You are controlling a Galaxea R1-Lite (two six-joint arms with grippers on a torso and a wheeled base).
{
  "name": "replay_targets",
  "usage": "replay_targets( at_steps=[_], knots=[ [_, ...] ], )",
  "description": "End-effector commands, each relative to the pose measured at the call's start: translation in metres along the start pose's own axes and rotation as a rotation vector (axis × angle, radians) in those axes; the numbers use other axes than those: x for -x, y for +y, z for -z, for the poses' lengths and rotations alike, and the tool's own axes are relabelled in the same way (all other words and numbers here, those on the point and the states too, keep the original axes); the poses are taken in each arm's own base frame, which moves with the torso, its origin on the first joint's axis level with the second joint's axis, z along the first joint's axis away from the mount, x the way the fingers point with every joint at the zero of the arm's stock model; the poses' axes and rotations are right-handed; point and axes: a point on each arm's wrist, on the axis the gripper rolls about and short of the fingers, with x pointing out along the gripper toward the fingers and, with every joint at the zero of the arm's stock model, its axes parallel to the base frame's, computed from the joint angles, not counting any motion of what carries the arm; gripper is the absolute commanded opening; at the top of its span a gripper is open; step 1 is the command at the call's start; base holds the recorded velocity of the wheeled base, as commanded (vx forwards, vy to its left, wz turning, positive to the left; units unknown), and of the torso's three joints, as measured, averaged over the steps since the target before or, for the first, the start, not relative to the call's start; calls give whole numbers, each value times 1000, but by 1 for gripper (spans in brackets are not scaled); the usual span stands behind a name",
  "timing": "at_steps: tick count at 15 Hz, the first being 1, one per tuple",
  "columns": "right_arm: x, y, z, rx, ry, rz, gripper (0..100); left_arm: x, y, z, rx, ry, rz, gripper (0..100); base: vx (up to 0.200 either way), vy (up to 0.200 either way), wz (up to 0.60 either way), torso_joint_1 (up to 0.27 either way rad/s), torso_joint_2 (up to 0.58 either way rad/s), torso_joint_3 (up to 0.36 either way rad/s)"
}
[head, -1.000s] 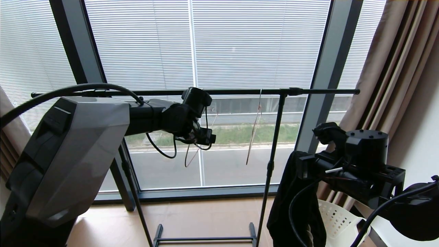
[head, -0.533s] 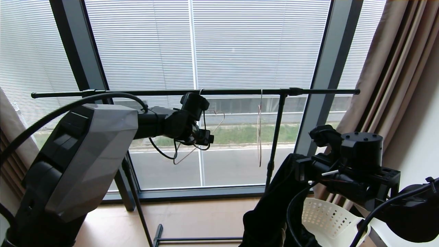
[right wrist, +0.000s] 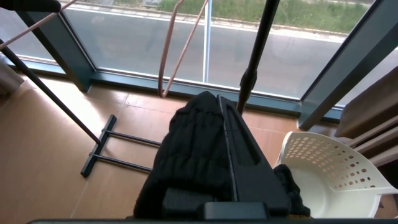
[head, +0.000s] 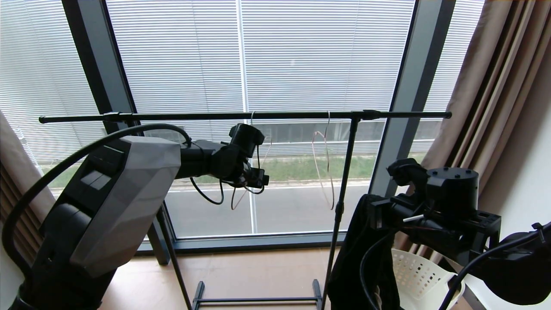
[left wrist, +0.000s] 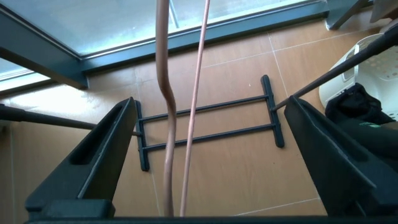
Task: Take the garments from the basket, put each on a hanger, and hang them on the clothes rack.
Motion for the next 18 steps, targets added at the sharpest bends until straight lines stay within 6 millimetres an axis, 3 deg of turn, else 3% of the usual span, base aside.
replay_targets(
  at_steps=[1,5,10,11,18],
  knots=[
    [-2,0,2,1,9,2,0,1,0,0,0,-1,0,100,0,0,0,0,0,0],
    [-2,0,2,1,10,0,0,12,-1,-7,3,-26,8,100,0,0,0,0,0,0],
    [-2,1,3,2,11,-1,0,9,-2,-5,3,-20,4,100,0,0,0,0,0,0],
    [-2,1,3,2,11,-1,0,9,-3,-5,2,-20,5,0,0,0,0,0,0,0],
    [-1,5,6,10,21,-13,0,9,-4,-4,-1,-20,7,0,0,0,0,0,0,0]
  ],
)
